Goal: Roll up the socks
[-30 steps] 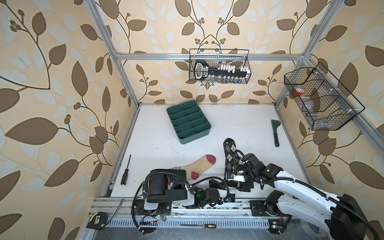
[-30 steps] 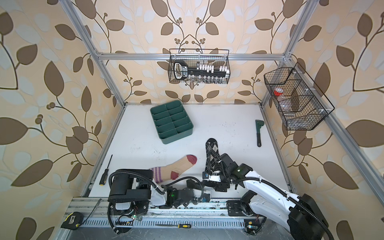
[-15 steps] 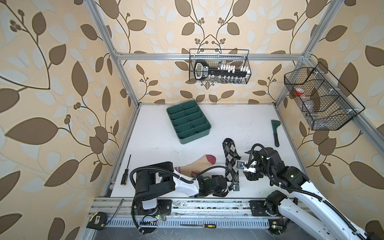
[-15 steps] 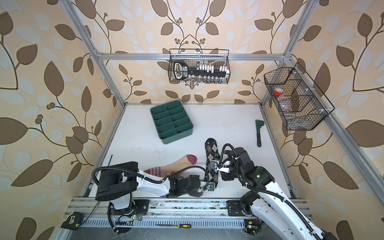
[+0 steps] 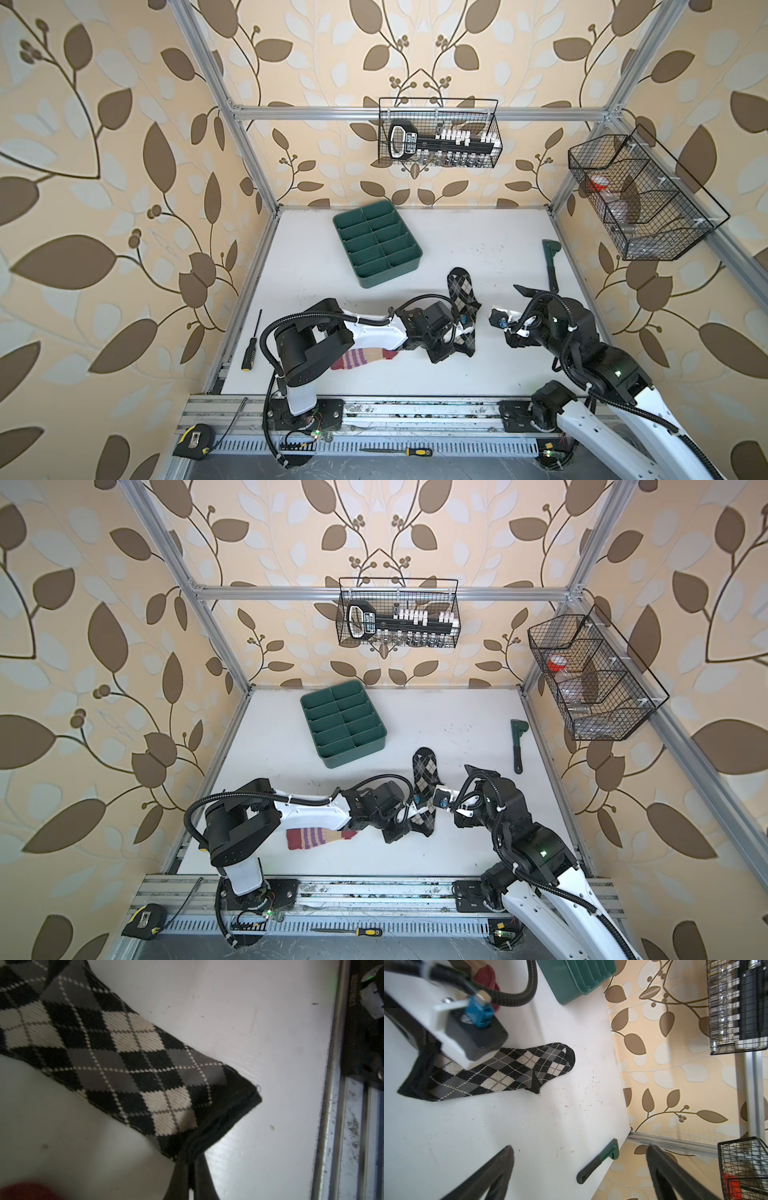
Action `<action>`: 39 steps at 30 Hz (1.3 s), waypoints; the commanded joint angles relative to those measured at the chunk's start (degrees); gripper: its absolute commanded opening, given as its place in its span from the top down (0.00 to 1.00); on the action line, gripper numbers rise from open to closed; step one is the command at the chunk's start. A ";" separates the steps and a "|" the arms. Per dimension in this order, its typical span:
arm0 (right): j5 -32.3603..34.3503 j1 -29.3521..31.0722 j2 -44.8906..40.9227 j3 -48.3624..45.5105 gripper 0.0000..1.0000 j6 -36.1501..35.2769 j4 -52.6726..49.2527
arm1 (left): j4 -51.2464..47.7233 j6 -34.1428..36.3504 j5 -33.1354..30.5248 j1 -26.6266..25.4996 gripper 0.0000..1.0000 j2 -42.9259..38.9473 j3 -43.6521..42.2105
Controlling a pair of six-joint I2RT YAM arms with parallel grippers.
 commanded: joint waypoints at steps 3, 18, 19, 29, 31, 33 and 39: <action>-2.98 3.38 -0.28 -0.85 0.01 0.03 -6.08 | -8.01 -6.14 10.69 2.25 1.00 3.08 6.18; 12.65 6.25 3.96 -6.83 0.02 -3.70 32.23 | -15.53 -7.65 11.99 3.61 1.00 6.42 11.89; 12.81 6.35 3.62 -7.18 0.03 -6.59 33.83 | -15.35 -7.93 12.39 3.72 1.00 6.51 11.89; 19.29 16.62 6.66 -7.01 0.08 -14.07 8.84 | -13.76 -9.16 11.65 5.10 1.00 5.62 10.42; 22.64 18.35 7.05 -6.59 0.06 -8.60 9.68 | -13.86 -8.85 11.33 5.53 1.00 5.31 10.31; 25.40 16.86 7.79 -4.38 0.02 -0.55 14.11 | -14.15 -8.47 11.52 5.90 1.00 5.22 10.54; 16.12 11.79 10.21 6.24 0.00 22.73 16.64 | -15.68 -7.67 13.34 5.99 1.00 5.48 11.89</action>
